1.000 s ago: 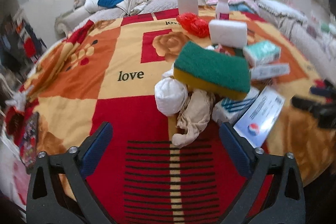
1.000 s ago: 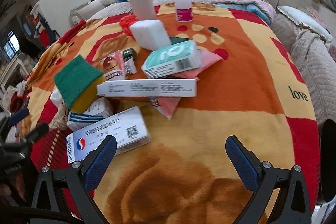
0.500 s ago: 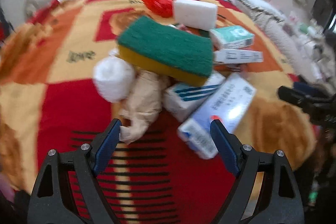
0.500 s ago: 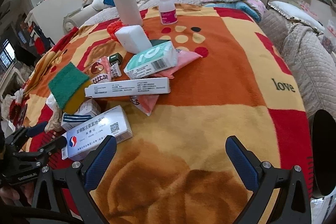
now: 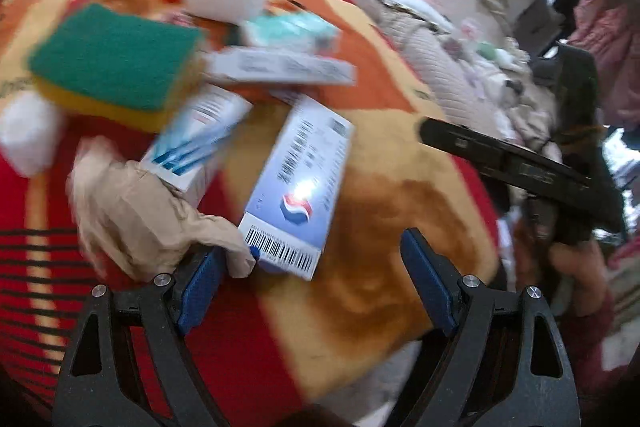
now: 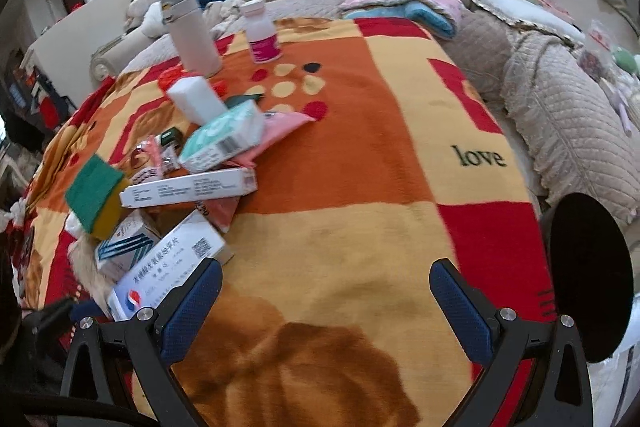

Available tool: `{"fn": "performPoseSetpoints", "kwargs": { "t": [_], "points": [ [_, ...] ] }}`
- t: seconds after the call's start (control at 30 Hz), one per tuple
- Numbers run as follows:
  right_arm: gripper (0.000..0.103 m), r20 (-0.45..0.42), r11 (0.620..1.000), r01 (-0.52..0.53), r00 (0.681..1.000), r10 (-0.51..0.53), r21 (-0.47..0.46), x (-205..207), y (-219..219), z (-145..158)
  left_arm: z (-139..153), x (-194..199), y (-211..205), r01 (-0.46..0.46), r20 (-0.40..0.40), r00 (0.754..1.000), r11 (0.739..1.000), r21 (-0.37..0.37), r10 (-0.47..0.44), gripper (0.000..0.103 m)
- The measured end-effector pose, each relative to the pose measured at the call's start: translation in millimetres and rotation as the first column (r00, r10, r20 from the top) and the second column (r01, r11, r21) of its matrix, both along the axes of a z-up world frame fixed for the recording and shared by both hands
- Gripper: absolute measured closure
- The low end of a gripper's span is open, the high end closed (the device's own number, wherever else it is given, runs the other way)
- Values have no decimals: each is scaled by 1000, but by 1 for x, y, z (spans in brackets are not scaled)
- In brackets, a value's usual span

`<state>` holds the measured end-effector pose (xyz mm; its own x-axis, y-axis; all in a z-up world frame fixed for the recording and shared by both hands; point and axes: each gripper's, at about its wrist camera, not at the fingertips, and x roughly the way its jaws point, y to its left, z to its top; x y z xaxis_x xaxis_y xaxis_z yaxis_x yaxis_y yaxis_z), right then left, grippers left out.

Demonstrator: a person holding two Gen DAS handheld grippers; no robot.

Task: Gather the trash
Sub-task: 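Grasp the crumpled beige tissue with the left tool while the right tool grasps the white medicine box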

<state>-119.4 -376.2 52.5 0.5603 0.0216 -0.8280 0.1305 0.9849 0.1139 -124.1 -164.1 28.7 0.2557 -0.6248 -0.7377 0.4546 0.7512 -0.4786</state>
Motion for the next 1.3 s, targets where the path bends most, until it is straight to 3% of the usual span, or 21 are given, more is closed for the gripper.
{"fn": "performPoseSetpoints", "kwargs": {
  "t": [0.13, 0.3, 0.43, 0.53, 0.6, 0.7, 0.83, 0.9, 1.1, 1.17, 1.23, 1.3],
  "points": [
    [0, -17, 999, 41, 999, -41, -2, -3, -13, 1, 4, -13, -19, 66, -28, 997, 997, -48, -67, 18],
    [0, -29, 998, 3, 1000, -1, 61, -1, -3, -2, 29, -21, 9, 38, -15, 999, 997, -63, -39, 18],
    [0, -36, 992, -83, 996, 87, 91, 4, 34, -9, 47, -21, 46, -39, 68, 997, 999, 30, 36, 18],
    [0, -46, 990, -120, 991, 124, 70, 13, 63, -19, 57, -15, 76, -149, 140, 981, 984, 97, 135, 18],
    [1, -58, 990, -129, 989, 132, 55, 20, 79, -27, 58, -8, 92, -192, 162, 971, 976, 104, 174, 18],
    [14, -88, 988, -147, 985, 150, 38, 26, 87, -39, 55, 1, 111, -241, 153, 962, 966, 91, 226, 18],
    [47, -59, 985, -173, 983, 172, -7, 12, 75, -32, 43, 5, 114, -285, 150, 951, 954, 91, 270, 17],
    [47, -75, 990, -141, 987, 139, -25, 8, 58, -31, 35, 8, 114, -286, 145, 952, 953, 100, 270, 17],
    [45, -63, 990, -133, 989, 136, 44, 8, 42, -30, 9, 16, 100, -262, 114, 963, 951, 167, 245, 18],
    [45, -59, 989, -141, 988, 143, 32, 11, 46, -32, 3, 17, 98, -256, 99, 965, 952, 171, 242, 26],
    [45, -54, 990, -137, 989, 138, 22, 13, 48, -36, -1, 17, 96, -243, 70, 970, 953, 183, 233, 73],
    [47, -35, 988, -151, 988, 151, 13, 11, 49, -35, -4, 17, 96, -237, 35, 972, 954, 183, 234, 81]
  ]
}}
